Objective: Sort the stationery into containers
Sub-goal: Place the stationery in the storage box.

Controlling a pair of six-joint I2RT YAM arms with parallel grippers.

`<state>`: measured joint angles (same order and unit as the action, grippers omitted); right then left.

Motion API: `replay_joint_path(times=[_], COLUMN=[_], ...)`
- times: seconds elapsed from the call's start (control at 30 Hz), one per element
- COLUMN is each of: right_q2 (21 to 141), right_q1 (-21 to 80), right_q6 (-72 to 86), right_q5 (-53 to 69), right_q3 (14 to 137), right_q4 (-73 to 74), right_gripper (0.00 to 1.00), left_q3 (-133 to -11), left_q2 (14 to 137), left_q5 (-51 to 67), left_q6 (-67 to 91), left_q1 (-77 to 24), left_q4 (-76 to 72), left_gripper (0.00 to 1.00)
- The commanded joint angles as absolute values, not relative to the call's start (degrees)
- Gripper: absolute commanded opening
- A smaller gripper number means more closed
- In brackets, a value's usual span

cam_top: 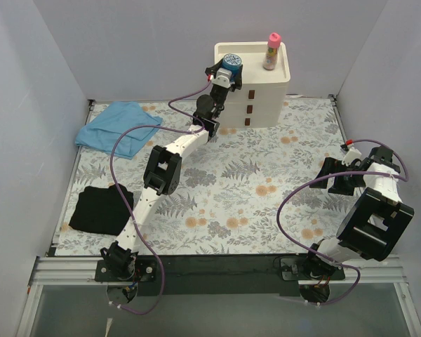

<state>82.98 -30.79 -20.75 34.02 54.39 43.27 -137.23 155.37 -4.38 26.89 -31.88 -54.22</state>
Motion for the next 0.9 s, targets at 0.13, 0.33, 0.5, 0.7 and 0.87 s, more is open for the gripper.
replay_joint_path(times=[0.13,0.33,0.5,0.7,0.87], right_q2=[81.91,81.56,81.39,81.65,82.09], right_q1=[-31.03,-31.03,-31.03,-31.03,-31.03], right_q6=[-20.48,-20.39,-20.39,-20.39,-20.48], right_q5=[34.1,34.19,34.37,34.63,34.72], right_q3=[54.05,53.7,53.61,53.96,54.49], right_q4=[42.54,42.54,42.54,42.54,42.54], right_gripper=[0.98,0.98,0.98,0.98,0.98], left_q3=[-139.48,-139.83,-138.17,-137.02,-137.2], left_q2=[151.7,151.26,150.12,148.71,148.97], left_q5=[-0.62,-1.23,-1.76,-1.15,-0.53], left_q6=[24.7,25.05,25.05,24.87,25.14], left_q1=[-31.2,-30.59,-30.59,-30.5,-30.41], left_q4=[-56.78,-56.25,-57.21,-57.57,-56.95], left_gripper=[0.7,0.7,0.71,0.71,0.71])
